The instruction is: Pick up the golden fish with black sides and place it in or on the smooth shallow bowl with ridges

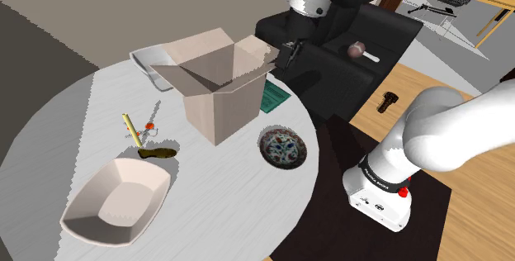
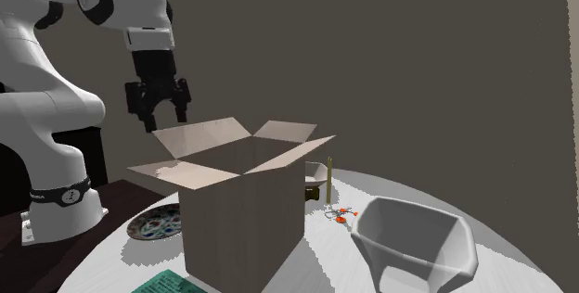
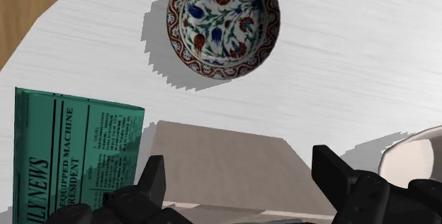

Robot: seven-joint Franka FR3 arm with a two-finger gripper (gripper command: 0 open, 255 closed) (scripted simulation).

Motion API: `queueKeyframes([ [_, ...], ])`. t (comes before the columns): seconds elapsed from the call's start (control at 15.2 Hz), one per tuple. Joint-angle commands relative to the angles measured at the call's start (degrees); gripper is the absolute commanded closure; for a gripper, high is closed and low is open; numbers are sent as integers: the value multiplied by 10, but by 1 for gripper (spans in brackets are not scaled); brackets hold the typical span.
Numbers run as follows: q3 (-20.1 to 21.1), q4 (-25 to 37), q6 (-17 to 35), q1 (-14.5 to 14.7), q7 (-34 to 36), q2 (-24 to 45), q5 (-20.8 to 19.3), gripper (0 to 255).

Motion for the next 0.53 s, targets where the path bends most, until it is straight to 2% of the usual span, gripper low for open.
queueKeyframes([
  [0.0, 8, -11, 52, 12, -13, 27, 9, 0],
  [0.46, 38, -18, 220, 51, -54, 149, 35, 0],
])
